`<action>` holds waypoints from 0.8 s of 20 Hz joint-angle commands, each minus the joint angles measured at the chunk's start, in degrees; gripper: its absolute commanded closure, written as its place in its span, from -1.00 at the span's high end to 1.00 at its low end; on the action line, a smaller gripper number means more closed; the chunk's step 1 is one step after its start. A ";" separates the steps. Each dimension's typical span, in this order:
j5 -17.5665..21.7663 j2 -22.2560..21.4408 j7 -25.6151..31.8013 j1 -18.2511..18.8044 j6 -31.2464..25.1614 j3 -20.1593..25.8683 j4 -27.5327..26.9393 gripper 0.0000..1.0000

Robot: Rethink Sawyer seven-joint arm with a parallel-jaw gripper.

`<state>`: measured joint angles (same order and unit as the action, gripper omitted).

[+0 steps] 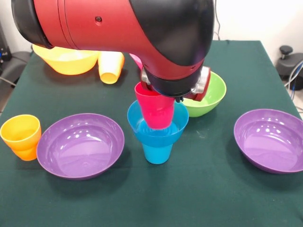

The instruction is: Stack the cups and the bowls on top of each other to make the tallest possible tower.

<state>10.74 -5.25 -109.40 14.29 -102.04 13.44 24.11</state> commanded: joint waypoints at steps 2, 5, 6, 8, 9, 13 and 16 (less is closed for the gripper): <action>1.34 0.68 -7.33 -1.56 1.13 0.40 0.72 -1.00; 1.03 0.60 -7.63 -1.84 1.42 0.26 1.03 -1.00; 0.85 0.45 -7.85 -1.94 1.60 0.16 1.34 -1.00; 0.42 0.05 -8.47 -2.19 2.38 -0.16 2.39 -1.00; 0.17 -0.30 -8.77 -2.32 3.26 -0.45 3.37 -1.00; -0.60 -1.07 -9.27 -2.60 6.22 -1.37 6.08 -1.00; -1.02 -0.94 -9.38 -2.60 6.86 -1.68 6.33 -1.00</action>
<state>10.28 -5.00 -109.40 13.23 -101.04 10.88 24.19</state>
